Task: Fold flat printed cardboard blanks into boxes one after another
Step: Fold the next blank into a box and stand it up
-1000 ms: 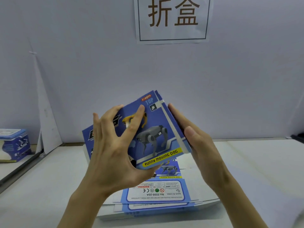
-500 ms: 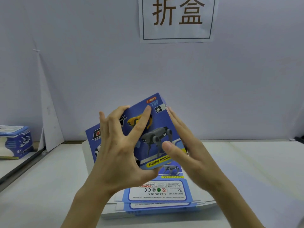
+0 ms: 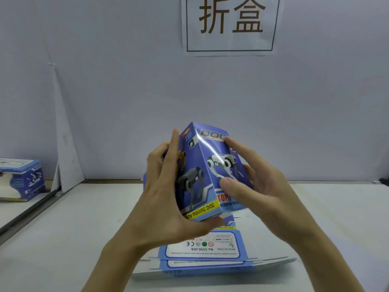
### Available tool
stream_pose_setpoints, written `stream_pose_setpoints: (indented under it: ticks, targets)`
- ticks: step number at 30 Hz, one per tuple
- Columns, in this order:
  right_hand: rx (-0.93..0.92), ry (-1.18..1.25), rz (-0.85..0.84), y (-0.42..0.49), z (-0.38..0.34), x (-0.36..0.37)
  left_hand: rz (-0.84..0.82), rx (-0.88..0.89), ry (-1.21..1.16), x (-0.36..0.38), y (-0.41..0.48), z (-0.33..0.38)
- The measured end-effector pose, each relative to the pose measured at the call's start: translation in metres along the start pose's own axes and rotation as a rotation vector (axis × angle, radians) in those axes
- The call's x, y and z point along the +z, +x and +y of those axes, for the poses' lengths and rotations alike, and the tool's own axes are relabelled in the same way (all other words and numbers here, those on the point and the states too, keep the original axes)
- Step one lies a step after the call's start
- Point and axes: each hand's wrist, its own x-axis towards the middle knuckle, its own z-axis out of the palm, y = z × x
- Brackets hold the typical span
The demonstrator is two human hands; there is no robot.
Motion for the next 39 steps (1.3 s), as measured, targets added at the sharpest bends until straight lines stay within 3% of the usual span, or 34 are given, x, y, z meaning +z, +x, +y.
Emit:
stream_pose_setpoints:
  ticks: [5,9,14,21,25,29,34,39]
  targets:
    - [-0.060,-0.488,0.084,-0.002,-0.007,0.001,0.085,0.065,0.447,-0.004,0.002,0.008]
    - [-0.011,-0.557,0.011,-0.003,-0.005,-0.003,0.059,0.148,0.735,-0.003,0.003,0.011]
    - [-0.032,-0.429,-0.027,-0.004,-0.010,-0.008,0.061,0.129,0.666,-0.003,0.002,0.017]
    - [0.117,-0.311,-0.141,-0.007,-0.012,-0.024,-0.018,0.098,0.664,0.002,0.002,0.025]
    - [0.102,-0.301,-0.195,-0.006,-0.013,-0.034,-0.034,0.081,0.638,0.001,0.001,0.024]
    - [0.037,-0.221,-0.165,-0.006,-0.014,-0.037,0.005,-0.025,0.472,-0.010,0.000,0.024]
    - [0.010,-0.137,-0.113,-0.001,-0.004,-0.009,0.015,0.021,0.622,-0.006,0.002,0.022]
    - [-0.067,-0.218,-0.044,-0.001,-0.002,0.004,0.071,0.018,0.635,-0.008,0.003,0.024]
